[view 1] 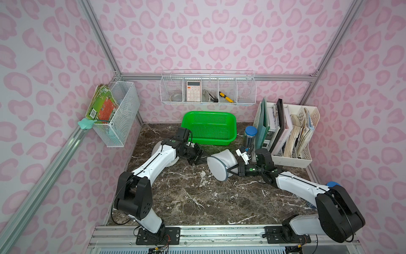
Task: Turn the laundry bag inside out
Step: Zip the zipper on the laundry bag.
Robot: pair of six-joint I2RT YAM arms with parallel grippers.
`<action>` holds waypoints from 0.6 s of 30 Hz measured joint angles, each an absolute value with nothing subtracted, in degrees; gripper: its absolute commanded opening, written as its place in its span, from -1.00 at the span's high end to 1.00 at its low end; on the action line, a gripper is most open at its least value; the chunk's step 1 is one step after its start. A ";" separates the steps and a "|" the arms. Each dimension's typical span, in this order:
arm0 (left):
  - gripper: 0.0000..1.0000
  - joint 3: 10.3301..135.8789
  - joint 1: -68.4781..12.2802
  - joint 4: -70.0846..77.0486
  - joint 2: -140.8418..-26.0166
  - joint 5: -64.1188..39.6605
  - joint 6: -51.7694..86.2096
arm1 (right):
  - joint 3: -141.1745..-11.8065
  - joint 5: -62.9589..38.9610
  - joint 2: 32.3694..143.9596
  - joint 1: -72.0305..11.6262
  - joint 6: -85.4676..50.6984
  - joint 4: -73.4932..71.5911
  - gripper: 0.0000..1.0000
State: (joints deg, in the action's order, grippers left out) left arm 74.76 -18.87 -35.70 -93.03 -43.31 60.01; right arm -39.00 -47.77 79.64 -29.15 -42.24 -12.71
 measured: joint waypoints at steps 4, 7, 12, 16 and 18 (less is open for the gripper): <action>0.00 76.36 -21.15 -37.87 -92.27 -41.23 58.39 | -41.85 -47.22 81.28 -30.39 -42.28 -12.14 1.00; 0.01 76.05 -23.14 -38.41 -92.03 -40.05 58.30 | -43.51 -46.92 82.43 -31.20 -42.39 -11.90 1.00; 0.00 78.06 -25.87 -39.48 -95.18 -39.48 56.71 | -44.10 -46.89 83.50 -32.27 -42.26 -11.77 1.00; 0.00 81.52 -27.18 -39.75 -98.28 -38.94 53.84 | -44.10 -46.92 83.46 -32.36 -42.24 -11.57 1.00; 0.03 82.87 -27.90 -40.58 -99.96 -38.76 52.34 | -44.10 -46.87 83.26 -32.36 -42.24 -11.53 1.00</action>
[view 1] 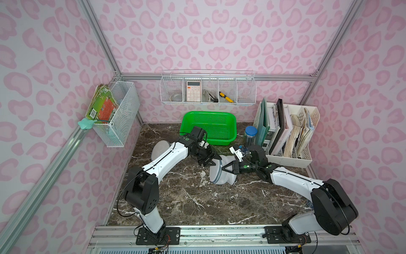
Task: Turn the laundry bag inside out
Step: Zip the zipper on the laundry bag.
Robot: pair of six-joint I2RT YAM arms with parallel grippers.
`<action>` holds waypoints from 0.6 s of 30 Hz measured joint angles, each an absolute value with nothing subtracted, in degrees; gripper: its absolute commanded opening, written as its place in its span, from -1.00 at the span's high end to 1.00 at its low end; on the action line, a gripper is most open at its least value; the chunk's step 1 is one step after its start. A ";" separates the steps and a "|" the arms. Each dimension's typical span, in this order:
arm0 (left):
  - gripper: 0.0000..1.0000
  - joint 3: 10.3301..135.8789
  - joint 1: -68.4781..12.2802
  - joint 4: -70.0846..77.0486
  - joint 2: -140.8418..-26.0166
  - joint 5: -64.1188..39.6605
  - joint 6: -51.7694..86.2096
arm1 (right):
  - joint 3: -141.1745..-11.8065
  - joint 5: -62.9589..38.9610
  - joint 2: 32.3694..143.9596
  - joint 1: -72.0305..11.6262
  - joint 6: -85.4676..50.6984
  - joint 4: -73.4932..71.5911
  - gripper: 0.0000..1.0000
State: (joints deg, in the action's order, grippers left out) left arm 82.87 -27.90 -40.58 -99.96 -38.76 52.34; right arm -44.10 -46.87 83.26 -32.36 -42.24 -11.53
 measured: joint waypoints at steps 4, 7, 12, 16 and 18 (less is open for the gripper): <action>0.12 86.26 -29.28 -44.12 -103.02 -37.06 49.43 | -43.92 -46.78 82.72 -32.40 -42.24 -11.49 1.00; 0.51 87.42 -29.80 -45.71 -104.01 -36.05 48.38 | -43.62 -46.76 82.43 -32.40 -42.22 -11.49 1.00; 0.92 88.55 -29.47 -47.24 -104.27 -34.63 47.92 | -42.13 -46.57 81.32 -32.51 -42.17 -11.46 1.00; 1.00 87.31 -26.70 -46.85 -103.37 -35.14 49.76 | -39.77 -46.26 79.64 -32.32 -41.95 -11.49 1.00; 1.00 85.38 -24.32 -45.95 -102.15 -36.21 51.46 | -38.17 -46.11 78.76 -32.08 -41.95 -11.46 1.00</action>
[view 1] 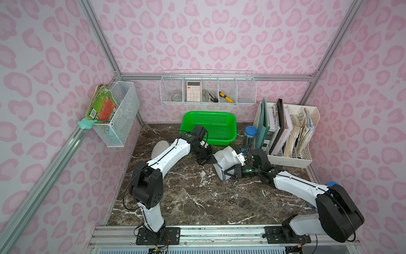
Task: Turn the laundry bag inside out
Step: Zip the zipper on the laundry bag.
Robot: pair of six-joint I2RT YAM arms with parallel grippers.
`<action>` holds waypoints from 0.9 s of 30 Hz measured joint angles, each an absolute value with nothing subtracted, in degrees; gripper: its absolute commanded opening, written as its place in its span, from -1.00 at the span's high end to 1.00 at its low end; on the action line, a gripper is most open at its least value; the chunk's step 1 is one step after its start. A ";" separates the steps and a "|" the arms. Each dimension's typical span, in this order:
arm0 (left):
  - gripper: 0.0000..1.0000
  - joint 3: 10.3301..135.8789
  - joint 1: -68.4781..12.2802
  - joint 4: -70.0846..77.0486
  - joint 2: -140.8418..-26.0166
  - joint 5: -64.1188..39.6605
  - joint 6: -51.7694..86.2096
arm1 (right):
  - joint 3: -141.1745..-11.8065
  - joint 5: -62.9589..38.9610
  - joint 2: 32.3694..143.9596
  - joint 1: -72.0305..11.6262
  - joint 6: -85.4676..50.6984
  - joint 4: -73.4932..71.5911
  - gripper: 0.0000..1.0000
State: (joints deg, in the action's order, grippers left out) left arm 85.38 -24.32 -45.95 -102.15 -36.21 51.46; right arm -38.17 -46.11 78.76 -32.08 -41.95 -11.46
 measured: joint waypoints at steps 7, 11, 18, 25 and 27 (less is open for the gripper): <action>0.86 76.09 -16.19 -40.93 -98.65 -43.24 57.21 | -33.54 -45.74 75.55 -30.41 -41.93 -11.55 1.00; 0.34 77.76 -17.21 -39.62 -98.96 -43.27 57.39 | -34.50 -45.82 75.61 -30.57 -41.85 -10.98 1.00; -0.07 83.40 -21.85 -43.09 -99.22 -38.79 55.07 | -39.55 -45.89 78.50 -31.81 -41.89 -10.26 1.00; 0.02 84.27 -27.53 -47.03 -98.04 -34.89 53.69 | -42.46 -45.89 80.93 -32.64 -41.98 -10.28 1.00; 0.06 84.31 -28.73 -47.22 -99.33 -34.63 53.67 | -42.63 -45.91 81.23 -32.93 -41.98 -10.26 1.00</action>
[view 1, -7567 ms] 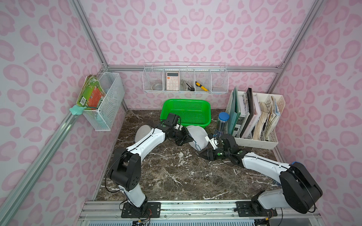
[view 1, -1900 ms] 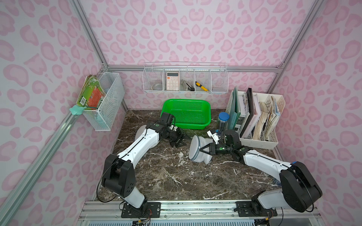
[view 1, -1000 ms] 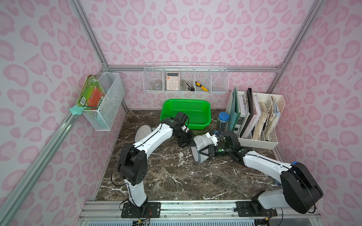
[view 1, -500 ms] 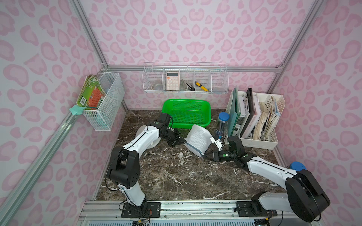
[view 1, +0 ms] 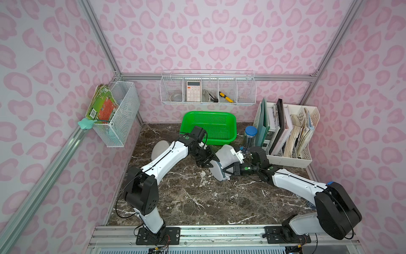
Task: Turn the laundry bag inside out
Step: Zip the zipper on the laundry bag.
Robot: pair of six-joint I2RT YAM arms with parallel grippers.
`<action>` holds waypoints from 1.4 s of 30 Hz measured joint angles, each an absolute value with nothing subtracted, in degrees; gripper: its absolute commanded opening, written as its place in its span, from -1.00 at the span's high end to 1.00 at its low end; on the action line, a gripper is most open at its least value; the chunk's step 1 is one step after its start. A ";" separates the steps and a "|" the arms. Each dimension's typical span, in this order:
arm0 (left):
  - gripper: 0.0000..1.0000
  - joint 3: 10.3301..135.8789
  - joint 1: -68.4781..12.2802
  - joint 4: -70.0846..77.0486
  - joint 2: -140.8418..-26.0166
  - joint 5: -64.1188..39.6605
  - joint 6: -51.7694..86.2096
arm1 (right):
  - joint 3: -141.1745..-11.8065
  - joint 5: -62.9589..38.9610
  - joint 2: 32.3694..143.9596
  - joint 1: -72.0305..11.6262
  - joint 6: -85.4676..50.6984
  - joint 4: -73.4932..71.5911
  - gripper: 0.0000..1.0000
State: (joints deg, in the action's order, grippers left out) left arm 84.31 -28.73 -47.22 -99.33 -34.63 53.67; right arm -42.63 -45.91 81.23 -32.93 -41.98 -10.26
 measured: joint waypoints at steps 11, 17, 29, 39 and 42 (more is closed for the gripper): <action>0.77 87.22 -29.19 -47.92 -102.80 -33.17 53.58 | -41.43 -45.69 79.81 -32.86 -41.54 -9.61 1.00; 0.81 86.80 -24.93 -50.43 -100.97 -33.45 52.27 | -37.17 -45.17 77.01 -30.89 -39.20 -7.42 1.00; 0.77 86.30 -24.64 -49.67 -100.51 -34.94 52.38 | -43.81 -37.23 74.76 -33.98 -30.24 0.86 0.17; 0.75 86.00 -24.95 -49.50 -100.51 -35.20 52.60 | -50.17 -16.29 74.08 -46.24 -17.74 5.58 -0.09; 0.75 85.93 -25.04 -49.43 -100.51 -35.33 52.77 | -51.92 -10.26 75.94 -49.78 -14.70 6.15 -0.10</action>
State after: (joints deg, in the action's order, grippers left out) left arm 85.93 -25.04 -49.43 -100.51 -35.33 52.77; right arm -51.92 -10.26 75.94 -49.78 -14.70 6.15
